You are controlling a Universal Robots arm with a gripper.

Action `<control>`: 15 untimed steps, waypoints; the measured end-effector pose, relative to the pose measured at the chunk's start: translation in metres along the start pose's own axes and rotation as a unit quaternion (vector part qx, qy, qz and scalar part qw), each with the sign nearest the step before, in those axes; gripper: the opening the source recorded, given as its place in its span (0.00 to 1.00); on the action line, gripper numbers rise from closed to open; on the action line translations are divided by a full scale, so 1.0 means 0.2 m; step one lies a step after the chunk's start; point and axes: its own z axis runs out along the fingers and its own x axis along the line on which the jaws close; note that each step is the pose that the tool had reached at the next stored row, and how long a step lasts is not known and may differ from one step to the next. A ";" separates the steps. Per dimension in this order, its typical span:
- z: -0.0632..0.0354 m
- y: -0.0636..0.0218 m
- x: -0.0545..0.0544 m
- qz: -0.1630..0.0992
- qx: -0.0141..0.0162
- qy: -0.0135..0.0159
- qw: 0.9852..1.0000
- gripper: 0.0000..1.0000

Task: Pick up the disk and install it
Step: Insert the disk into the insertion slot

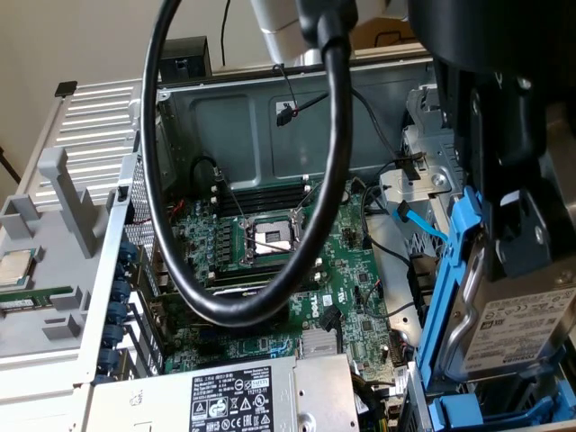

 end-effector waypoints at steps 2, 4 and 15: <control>0.000 0.000 0.00 0.001 0.000 0.000 1.000 0.36; 0.000 0.000 0.00 0.002 0.000 0.000 1.000 0.36; 0.001 0.000 0.00 0.006 0.000 0.001 1.000 0.36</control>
